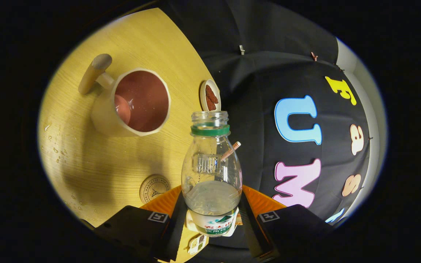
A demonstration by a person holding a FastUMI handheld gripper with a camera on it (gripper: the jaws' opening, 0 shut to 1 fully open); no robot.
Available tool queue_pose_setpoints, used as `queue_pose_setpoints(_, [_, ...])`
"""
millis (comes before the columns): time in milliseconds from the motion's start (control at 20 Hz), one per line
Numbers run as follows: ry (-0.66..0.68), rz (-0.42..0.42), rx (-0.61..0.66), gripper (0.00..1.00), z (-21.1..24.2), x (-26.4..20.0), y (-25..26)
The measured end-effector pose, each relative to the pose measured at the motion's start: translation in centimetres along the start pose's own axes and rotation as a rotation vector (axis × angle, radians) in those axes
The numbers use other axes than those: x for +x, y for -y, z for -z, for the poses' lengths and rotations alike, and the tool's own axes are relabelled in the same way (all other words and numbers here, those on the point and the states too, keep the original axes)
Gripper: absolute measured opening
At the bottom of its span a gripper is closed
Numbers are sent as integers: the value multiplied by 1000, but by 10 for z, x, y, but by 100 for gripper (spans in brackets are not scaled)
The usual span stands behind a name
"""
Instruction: Take the bottle from table, then pour the juice into the cup, finally place the bottle on the coaster
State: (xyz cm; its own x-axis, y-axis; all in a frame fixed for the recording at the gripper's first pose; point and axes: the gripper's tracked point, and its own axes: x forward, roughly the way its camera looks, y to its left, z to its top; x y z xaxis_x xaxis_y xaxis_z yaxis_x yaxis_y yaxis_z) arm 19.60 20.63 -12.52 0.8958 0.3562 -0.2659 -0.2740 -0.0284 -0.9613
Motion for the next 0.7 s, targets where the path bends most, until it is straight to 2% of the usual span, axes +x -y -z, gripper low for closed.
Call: queue_pose_setpoints(700, [54,-6,-223,74,-7,17,-6])
